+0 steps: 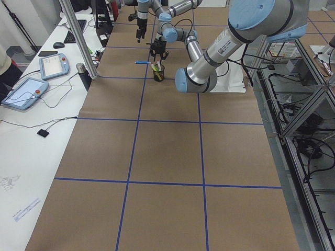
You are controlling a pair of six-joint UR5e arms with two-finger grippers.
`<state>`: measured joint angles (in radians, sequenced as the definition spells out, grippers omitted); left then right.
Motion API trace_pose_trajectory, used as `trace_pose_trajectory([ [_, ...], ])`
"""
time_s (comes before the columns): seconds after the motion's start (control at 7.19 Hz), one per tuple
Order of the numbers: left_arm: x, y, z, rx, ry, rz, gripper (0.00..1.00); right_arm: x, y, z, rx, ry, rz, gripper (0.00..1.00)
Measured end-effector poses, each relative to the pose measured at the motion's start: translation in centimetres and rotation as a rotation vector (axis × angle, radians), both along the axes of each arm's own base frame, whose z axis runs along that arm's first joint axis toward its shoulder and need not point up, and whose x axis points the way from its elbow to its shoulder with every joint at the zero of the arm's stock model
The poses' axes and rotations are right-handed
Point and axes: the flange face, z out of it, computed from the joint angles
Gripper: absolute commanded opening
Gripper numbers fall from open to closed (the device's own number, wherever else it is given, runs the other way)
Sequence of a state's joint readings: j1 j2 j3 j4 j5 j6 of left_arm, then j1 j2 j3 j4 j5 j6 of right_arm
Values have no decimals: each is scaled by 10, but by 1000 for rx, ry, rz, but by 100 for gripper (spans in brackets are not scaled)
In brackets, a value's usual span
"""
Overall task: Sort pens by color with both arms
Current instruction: 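Grasp the red-capped marker with the left gripper and lift it from the cup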
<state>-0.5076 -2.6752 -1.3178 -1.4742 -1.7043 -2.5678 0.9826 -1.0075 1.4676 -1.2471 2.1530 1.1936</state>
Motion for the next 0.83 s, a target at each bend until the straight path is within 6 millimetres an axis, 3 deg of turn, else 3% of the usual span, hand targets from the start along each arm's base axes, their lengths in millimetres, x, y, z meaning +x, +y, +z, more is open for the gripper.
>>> trace_pose_trajectory([
  [0.42,0,0,0,0,0,-1,17,16,0,35,-111,44,28,99],
  [0.7,0,0,-3,2,3,-1,17,15,1,42,-175,85,31,99],
  [0.83,-1,1,-5,4,6,0,8,15,1,41,-185,95,32,99],
])
